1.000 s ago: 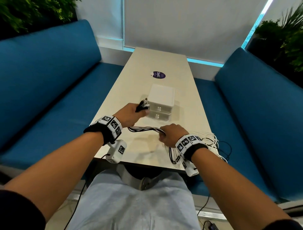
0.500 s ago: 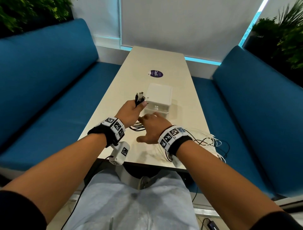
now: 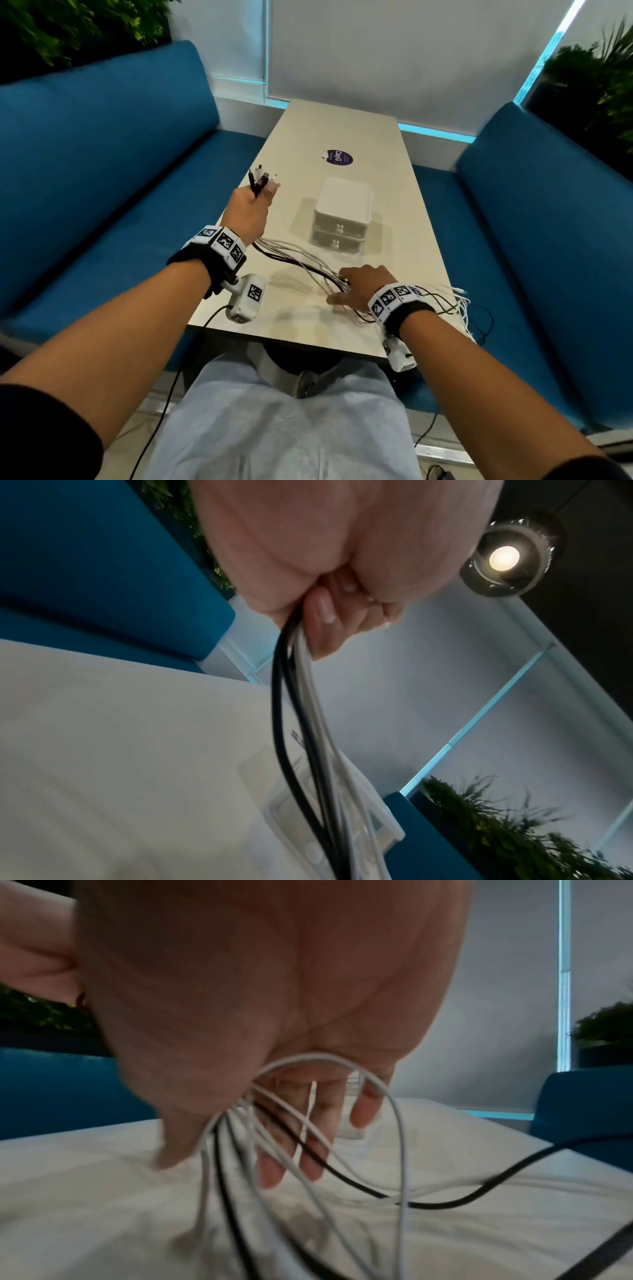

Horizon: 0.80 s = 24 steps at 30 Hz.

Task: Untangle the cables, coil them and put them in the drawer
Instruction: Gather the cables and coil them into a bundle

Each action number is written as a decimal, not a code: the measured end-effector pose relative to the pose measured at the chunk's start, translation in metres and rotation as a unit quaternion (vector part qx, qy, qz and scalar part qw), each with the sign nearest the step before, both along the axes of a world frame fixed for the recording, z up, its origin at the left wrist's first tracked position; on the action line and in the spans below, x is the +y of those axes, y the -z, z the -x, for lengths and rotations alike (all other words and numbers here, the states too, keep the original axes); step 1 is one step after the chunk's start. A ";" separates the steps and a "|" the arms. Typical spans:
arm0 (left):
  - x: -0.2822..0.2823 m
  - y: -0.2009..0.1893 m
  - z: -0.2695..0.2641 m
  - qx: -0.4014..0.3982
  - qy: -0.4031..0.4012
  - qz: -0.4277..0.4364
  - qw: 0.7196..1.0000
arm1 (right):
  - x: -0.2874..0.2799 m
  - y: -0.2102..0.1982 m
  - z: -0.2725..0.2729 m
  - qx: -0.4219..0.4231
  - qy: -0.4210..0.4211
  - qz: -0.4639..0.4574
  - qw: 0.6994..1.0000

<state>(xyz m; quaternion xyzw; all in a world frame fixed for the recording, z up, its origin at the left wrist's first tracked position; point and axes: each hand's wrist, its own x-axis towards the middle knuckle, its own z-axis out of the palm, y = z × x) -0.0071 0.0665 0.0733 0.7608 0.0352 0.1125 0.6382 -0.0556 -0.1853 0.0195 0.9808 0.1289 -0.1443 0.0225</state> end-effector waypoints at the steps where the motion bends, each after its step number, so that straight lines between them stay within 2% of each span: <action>1: 0.003 0.003 -0.001 0.002 -0.011 -0.010 1.000 | -0.008 -0.002 0.002 0.013 0.006 0.021 1.000; 5: 0.017 0.015 -0.005 0.036 -0.048 0.005 0.998 | -0.051 0.004 0.007 0.033 0.067 0.084 0.994; 7: 0.007 0.017 -0.001 0.037 -0.032 -0.006 0.999 | -0.064 0.010 0.009 0.009 0.093 0.110 0.989; 11: -0.030 0.020 0.007 0.012 0.040 -0.058 0.997 | -0.069 0.011 0.007 0.018 0.081 0.131 0.988; 17: -0.047 0.015 0.005 -0.004 0.062 -0.059 0.996 | -0.024 -0.009 0.008 -0.057 0.005 -0.012 0.998; 21: -0.048 0.018 0.009 -0.003 0.063 -0.068 0.996 | 0.025 -0.014 0.002 -0.140 -0.056 -0.132 0.980; 24: -0.050 0.017 0.014 -0.007 0.060 -0.080 0.995 | 0.061 -0.011 -0.004 -0.129 -0.101 -0.162 0.973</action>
